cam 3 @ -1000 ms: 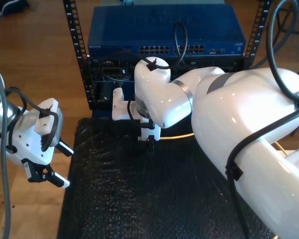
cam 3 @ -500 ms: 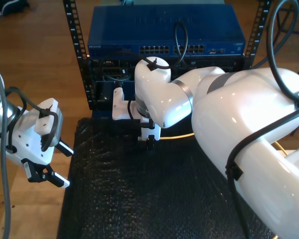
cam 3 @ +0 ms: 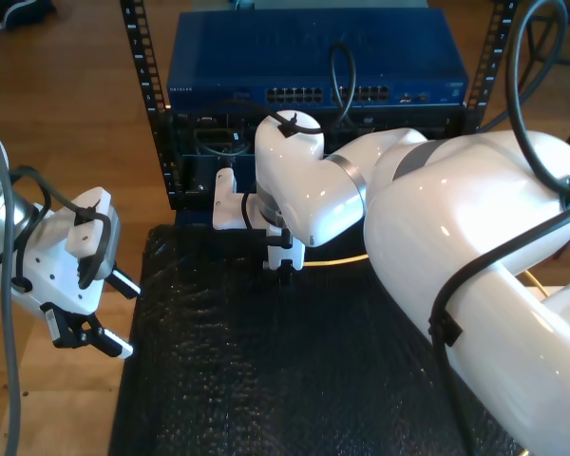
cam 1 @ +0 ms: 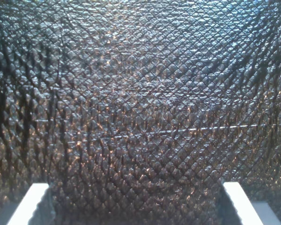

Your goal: Grab the cable and plug it in

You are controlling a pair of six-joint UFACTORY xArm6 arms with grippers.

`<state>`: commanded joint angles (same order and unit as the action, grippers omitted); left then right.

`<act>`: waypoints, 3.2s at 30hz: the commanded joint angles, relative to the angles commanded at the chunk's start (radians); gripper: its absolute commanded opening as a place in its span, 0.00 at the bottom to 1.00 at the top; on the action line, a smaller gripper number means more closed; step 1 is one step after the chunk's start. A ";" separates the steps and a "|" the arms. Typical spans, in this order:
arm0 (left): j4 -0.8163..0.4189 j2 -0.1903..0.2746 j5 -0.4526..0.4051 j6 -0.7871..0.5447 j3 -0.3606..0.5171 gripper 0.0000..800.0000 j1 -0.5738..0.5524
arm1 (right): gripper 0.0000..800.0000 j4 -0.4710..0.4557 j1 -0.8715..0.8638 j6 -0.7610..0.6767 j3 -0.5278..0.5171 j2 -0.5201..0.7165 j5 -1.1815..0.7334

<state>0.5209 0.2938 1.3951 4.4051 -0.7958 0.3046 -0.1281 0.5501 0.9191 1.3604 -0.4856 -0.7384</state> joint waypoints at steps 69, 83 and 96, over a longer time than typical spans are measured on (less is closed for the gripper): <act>0.006 0.006 0.025 0.003 0.006 1.00 0.000 | 0.01 0.044 -0.025 0.054 -0.133 0.264 -0.127; 0.138 0.037 0.138 0.002 -0.009 1.00 -0.006 | 0.01 0.325 -0.137 0.239 -0.221 0.522 -0.381; 0.302 0.029 0.155 0.014 -0.071 1.00 -0.104 | 0.01 0.427 -0.196 0.307 -0.345 0.749 -0.446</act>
<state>0.8232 0.3230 1.5501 4.4189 -0.8663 0.2002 0.2984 0.3537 1.2259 1.0152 0.2631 -1.1849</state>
